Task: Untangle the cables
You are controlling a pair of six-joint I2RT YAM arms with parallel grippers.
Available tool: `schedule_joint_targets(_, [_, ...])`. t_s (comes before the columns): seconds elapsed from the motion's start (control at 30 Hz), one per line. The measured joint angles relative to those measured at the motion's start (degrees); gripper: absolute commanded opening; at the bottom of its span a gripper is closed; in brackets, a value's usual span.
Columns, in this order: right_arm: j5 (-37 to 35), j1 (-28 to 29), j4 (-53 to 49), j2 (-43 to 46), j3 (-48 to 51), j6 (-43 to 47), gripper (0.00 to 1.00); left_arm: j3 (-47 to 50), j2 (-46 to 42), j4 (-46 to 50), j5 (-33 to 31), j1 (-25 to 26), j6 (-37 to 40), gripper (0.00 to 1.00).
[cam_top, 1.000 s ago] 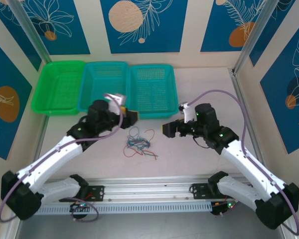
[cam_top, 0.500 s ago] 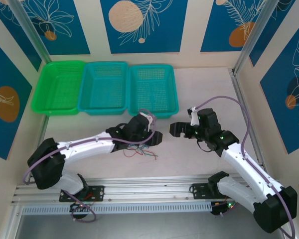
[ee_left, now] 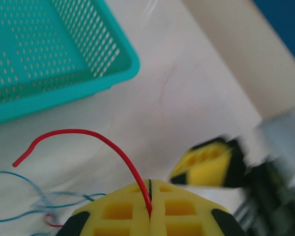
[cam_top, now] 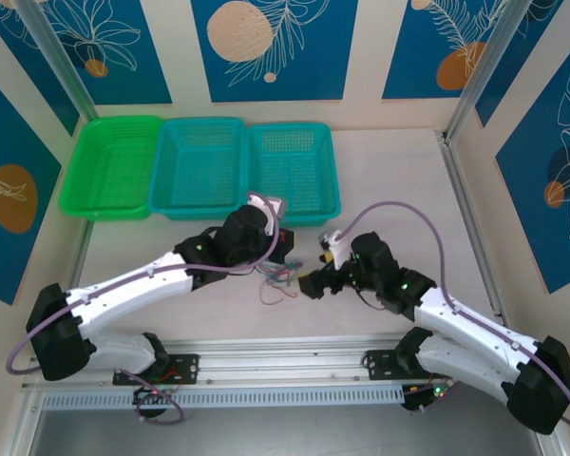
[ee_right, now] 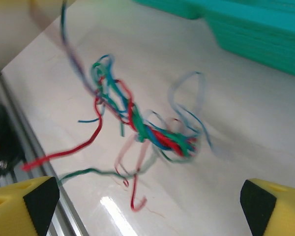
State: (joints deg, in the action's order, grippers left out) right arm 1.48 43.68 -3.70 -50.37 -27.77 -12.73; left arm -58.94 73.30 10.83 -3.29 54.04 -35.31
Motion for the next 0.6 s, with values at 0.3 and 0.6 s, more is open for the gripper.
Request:
schedule_joint_targets(0.3, [-2.29,3.89,25.46,-14.49,2.14,11.74,0.85,-0.61,-2.89,0.83,4.39,-0.28,-0.22,0.0])
schedule_joint_targets(0.6, [-2.97,3.96,36.74,-28.39,-1.49,9.25,0.09,-2.14,-8.59,0.74,7.34,-1.14,0.44,0.0])
